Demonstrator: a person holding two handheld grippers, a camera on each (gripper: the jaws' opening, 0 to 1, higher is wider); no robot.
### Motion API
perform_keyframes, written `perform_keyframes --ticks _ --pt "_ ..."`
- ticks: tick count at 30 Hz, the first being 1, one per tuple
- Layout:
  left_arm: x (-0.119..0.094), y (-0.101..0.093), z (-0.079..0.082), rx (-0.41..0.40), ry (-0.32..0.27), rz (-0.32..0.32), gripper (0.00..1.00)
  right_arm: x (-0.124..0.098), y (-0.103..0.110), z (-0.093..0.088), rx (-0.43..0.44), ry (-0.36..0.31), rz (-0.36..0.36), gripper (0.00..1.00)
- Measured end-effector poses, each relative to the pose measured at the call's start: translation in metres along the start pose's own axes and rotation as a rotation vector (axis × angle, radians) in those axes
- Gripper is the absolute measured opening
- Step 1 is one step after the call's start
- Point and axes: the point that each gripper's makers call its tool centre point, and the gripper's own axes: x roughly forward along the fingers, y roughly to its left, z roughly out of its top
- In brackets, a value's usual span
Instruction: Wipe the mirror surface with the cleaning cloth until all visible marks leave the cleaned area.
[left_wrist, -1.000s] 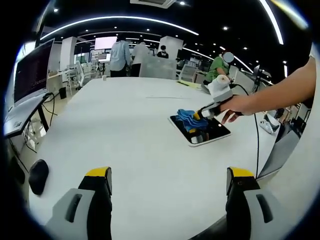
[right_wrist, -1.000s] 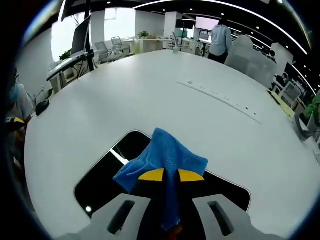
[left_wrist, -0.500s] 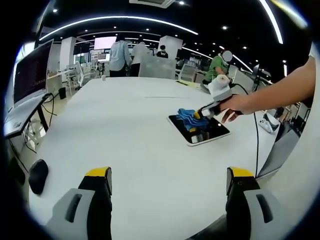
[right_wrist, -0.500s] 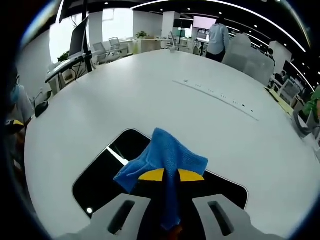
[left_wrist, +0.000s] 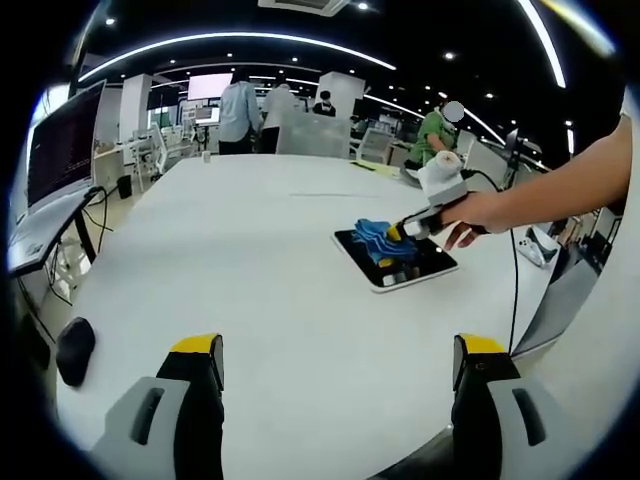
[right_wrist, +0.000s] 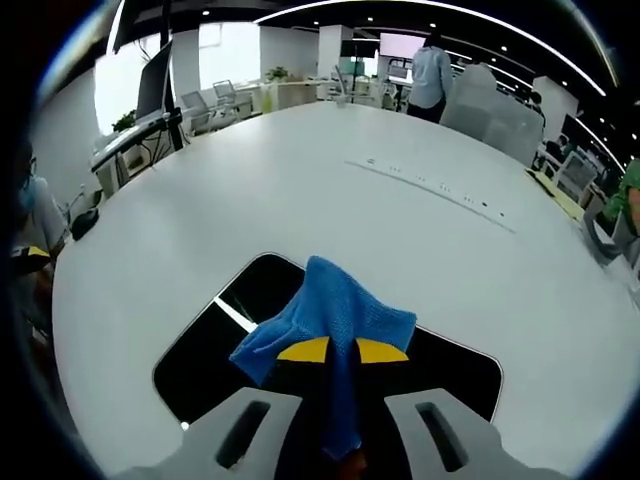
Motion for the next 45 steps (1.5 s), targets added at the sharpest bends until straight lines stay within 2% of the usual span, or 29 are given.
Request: perform_keyframes --ticks 15,23,31,45 --pt "0.003 -0.004 0.000 0.006 0.001 -0.006 0.96 -0.003 0.001 -0.008 0.002 0.000 0.020 0.04" --pt "0.007 -0.008 0.000 0.005 0.004 -0.011 0.96 -0.012 0.010 -0.012 -0.004 -0.004 0.021 0.04" --pt "0.011 -0.011 0.002 0.002 0.005 -0.017 0.96 -0.009 0.008 -0.016 -0.009 -0.007 0.027 0.04" --pt "0.016 -0.008 0.005 0.013 0.006 -0.028 0.96 -0.023 0.022 -0.025 0.000 -0.004 0.030 0.04"
